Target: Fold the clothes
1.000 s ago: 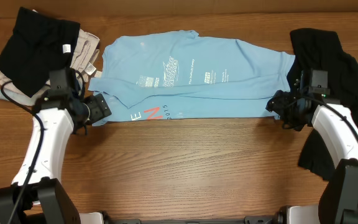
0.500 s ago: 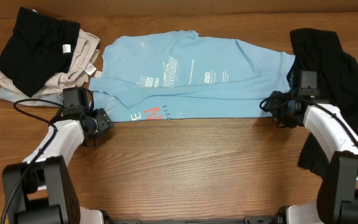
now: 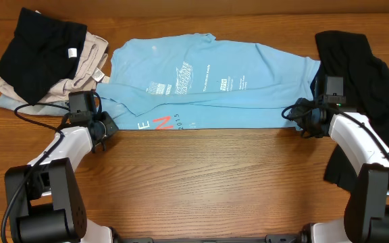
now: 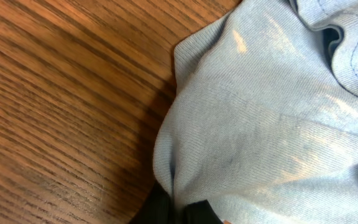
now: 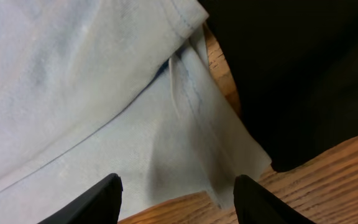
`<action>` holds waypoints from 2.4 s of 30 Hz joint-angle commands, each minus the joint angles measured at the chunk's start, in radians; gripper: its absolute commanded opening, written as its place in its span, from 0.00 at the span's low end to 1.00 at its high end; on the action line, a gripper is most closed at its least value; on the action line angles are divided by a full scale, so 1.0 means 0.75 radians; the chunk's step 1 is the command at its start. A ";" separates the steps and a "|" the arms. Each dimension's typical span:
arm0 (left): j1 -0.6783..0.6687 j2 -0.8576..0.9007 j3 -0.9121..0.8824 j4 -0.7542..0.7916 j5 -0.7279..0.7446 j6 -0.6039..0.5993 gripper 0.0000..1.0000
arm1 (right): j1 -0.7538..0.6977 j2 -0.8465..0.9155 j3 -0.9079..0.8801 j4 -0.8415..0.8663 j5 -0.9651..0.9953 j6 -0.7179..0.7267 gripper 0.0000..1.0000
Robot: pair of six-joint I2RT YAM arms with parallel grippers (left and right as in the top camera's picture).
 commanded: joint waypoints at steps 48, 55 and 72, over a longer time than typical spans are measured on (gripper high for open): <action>0.046 0.022 1.011 -1.738 -0.145 0.352 0.04 | -0.174 -0.267 0.247 -1.021 0.070 0.009 0.05; 0.044 0.022 1.011 -1.739 -0.139 0.352 0.24 | -0.174 -0.267 0.247 -1.087 0.068 -0.011 0.42; -0.043 0.023 1.072 -1.341 0.104 0.596 0.72 | -0.139 -0.260 0.291 -0.609 -0.237 -0.318 0.73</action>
